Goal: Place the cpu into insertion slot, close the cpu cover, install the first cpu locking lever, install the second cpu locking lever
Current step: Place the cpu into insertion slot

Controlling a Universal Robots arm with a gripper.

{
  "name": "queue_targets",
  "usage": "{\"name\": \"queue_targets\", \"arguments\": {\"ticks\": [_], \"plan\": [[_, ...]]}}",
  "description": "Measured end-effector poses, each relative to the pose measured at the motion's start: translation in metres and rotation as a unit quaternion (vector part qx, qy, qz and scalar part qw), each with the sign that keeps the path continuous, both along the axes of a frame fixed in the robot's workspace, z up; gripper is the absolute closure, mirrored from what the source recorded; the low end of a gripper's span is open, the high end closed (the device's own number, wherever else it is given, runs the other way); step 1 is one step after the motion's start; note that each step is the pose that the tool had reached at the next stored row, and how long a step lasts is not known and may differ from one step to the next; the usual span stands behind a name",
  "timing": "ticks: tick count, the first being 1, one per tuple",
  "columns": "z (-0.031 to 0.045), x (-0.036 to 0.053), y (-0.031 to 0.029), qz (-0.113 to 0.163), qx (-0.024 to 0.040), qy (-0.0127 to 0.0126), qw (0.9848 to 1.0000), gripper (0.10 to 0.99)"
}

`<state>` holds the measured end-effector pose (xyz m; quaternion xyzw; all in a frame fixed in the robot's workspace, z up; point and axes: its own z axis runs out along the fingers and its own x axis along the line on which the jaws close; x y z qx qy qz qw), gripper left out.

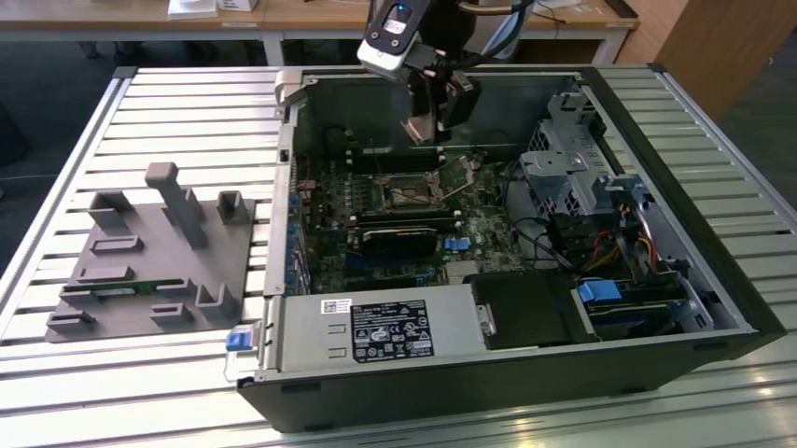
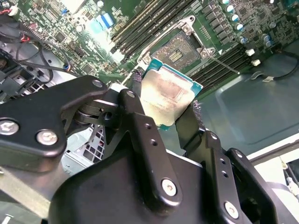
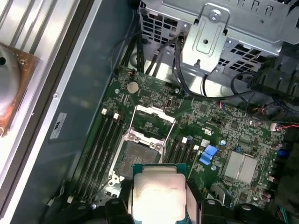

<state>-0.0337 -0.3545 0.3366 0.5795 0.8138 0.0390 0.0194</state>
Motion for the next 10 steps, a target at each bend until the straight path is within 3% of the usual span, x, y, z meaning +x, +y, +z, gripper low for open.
{"name": "queue_targets", "arguments": {"ticks": [10], "plan": [[-0.0044, -0.0002, 0.0000, -0.018, -0.0006, 0.0000, 0.9998, 0.545]]}}
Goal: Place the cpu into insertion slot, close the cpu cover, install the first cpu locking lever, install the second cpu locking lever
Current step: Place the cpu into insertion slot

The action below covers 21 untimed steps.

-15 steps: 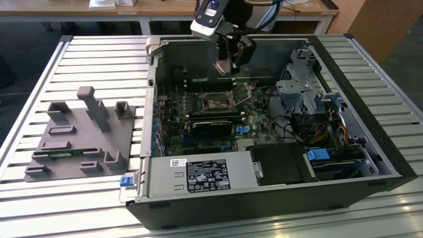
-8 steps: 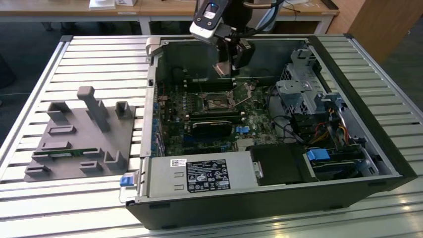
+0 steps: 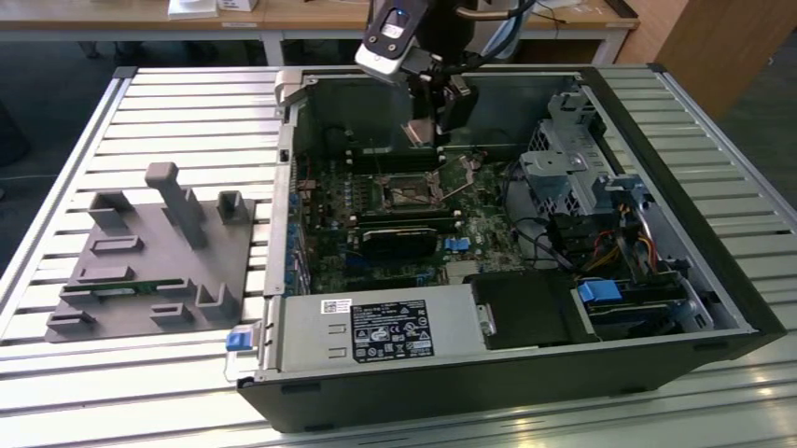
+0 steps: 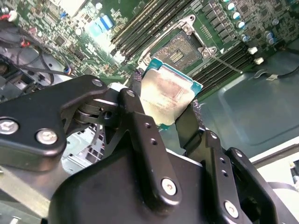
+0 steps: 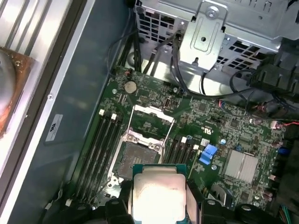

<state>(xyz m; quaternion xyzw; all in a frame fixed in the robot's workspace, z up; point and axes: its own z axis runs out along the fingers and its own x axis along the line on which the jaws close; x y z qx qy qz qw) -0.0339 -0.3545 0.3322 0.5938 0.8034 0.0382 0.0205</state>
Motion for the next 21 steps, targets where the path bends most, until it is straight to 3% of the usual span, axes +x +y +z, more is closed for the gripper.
{"name": "queue_targets", "arguments": {"ticks": [5, 21], "plan": [[-0.0025, 0.0000, 0.0000, -0.043, 0.0000, 0.0000, 0.9991, 0.545], [-0.0064, 0.0000, 0.0001, -0.048, -0.0002, 0.0000, 0.9989, 0.545]]}}
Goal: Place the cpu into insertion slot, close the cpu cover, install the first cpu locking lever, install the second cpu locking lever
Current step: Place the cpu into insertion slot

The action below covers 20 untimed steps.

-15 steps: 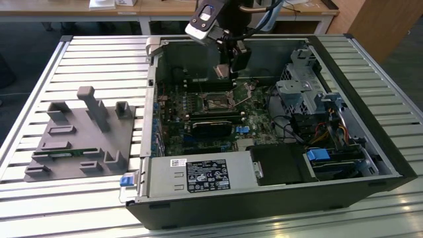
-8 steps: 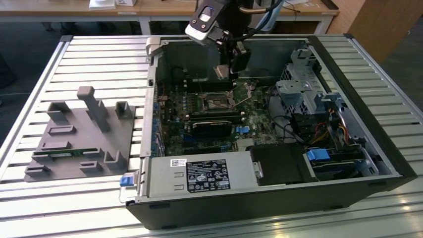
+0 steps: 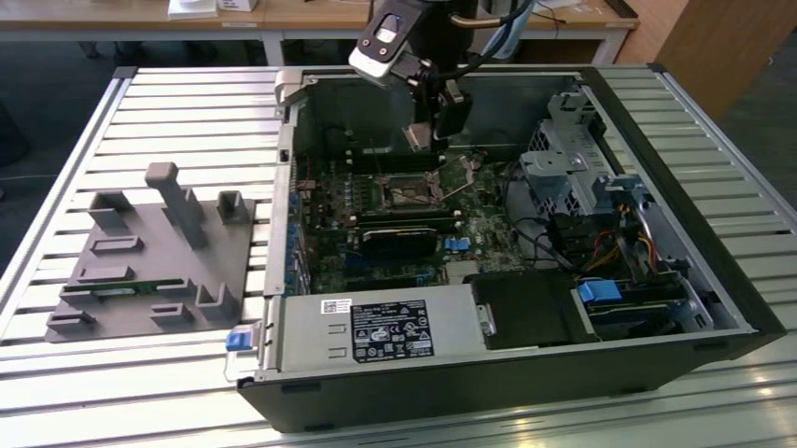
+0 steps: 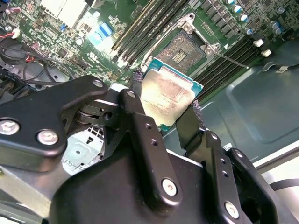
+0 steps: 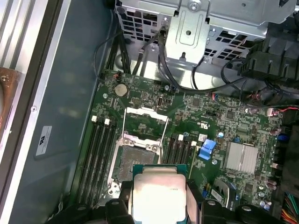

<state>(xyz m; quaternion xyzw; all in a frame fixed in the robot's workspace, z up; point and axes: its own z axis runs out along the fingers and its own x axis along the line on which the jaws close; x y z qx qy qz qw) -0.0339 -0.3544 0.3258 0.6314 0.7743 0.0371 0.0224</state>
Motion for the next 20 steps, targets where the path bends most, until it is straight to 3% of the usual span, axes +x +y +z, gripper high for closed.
{"name": "queue_targets", "arguments": {"ticks": [8, 12, 14, 20], "plan": [[-0.0102, 0.0000, 0.0007, -0.044, 0.0000, 0.0000, 0.9991, 0.545], [-0.0159, 0.0000, 0.0008, -0.072, 0.0000, 0.0000, 0.9974, 0.545], [-0.0203, 0.0000, 0.0011, -0.097, 0.0000, 0.0000, 0.9953, 0.545], [-0.0214, 0.0000, 0.0011, -0.098, 0.0000, 0.0000, 0.9952, 0.545]]}}
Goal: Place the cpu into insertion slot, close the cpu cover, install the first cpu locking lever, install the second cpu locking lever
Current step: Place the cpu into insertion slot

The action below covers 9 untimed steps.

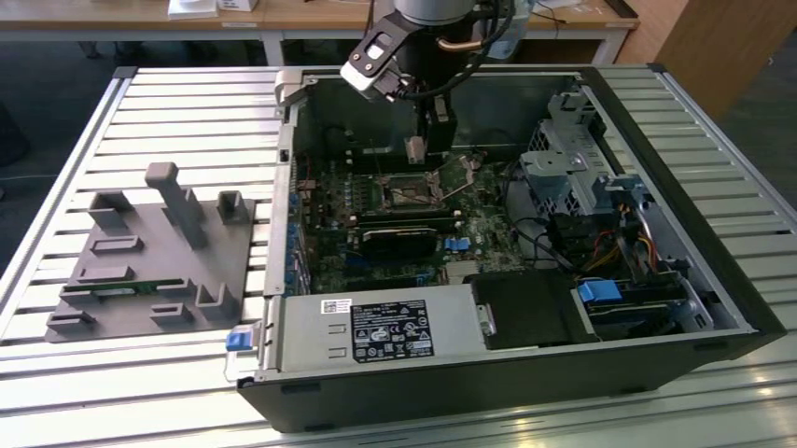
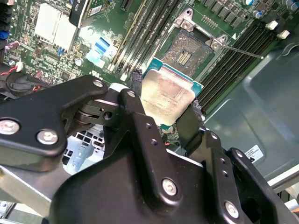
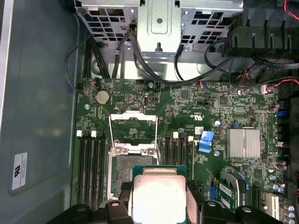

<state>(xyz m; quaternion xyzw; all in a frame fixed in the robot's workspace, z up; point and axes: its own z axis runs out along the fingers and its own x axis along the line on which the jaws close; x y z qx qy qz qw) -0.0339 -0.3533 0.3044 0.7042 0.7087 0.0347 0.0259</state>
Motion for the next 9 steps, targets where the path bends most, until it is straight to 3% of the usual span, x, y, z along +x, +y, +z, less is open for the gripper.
{"name": "queue_targets", "arguments": {"ticks": [9], "plan": [[-0.0022, 0.0000, 0.0003, 0.000, 0.0000, 0.0000, 1.0000, 0.545]]}}
